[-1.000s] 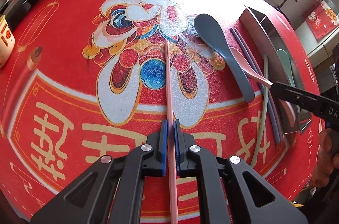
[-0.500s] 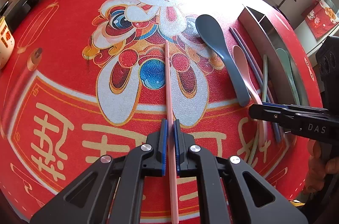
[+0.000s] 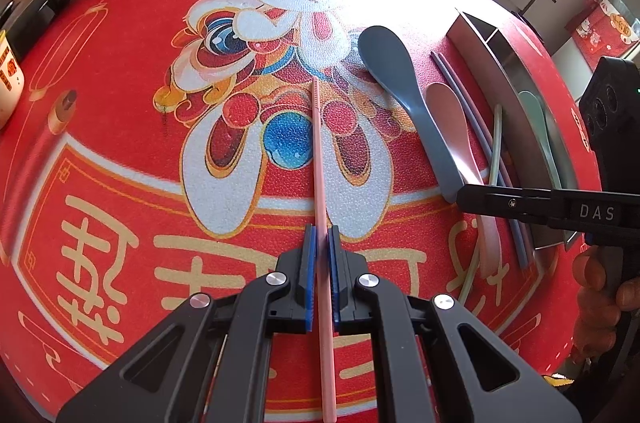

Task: Organize utensils
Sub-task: 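Lift the pink spoon and carry it toward the steel tray with the right tool, then lower the pink chopstick into the tray and open the left tool while the right tool lowers the pink spoon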

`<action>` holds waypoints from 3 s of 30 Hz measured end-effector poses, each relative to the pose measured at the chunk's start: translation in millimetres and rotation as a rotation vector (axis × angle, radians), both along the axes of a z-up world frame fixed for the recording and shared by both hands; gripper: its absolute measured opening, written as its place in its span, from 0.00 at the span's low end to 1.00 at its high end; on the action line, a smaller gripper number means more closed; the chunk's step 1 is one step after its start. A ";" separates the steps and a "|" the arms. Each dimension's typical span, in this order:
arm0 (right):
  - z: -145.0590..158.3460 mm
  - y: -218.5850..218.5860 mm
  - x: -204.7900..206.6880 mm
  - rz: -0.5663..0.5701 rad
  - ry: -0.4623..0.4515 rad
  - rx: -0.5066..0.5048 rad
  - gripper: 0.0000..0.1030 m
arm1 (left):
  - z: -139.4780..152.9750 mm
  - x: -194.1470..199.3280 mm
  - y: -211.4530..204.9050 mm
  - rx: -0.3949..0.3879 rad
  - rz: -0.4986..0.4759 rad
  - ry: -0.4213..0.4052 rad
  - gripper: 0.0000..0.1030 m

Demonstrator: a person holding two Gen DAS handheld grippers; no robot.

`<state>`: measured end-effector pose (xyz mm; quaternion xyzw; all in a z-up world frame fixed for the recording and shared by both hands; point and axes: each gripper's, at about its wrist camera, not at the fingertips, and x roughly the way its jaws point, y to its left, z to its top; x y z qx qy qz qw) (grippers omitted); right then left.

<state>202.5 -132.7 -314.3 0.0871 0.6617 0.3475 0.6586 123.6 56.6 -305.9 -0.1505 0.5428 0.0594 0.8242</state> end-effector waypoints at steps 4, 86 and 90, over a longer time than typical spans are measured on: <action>8.2 2.3 -1.0 0.007 -0.052 0.003 0.12 | 0.1 0.0 -0.1 0.000 0.001 0.000 0.08; 52.4 -207.3 60.2 -0.135 -0.289 0.035 0.12 | 29.1 132.7 -157.7 -0.116 0.068 -0.068 0.06; 51.5 -208.5 59.2 -0.148 -0.283 0.035 0.12 | 32.0 132.6 -158.9 -0.105 0.049 -0.075 0.06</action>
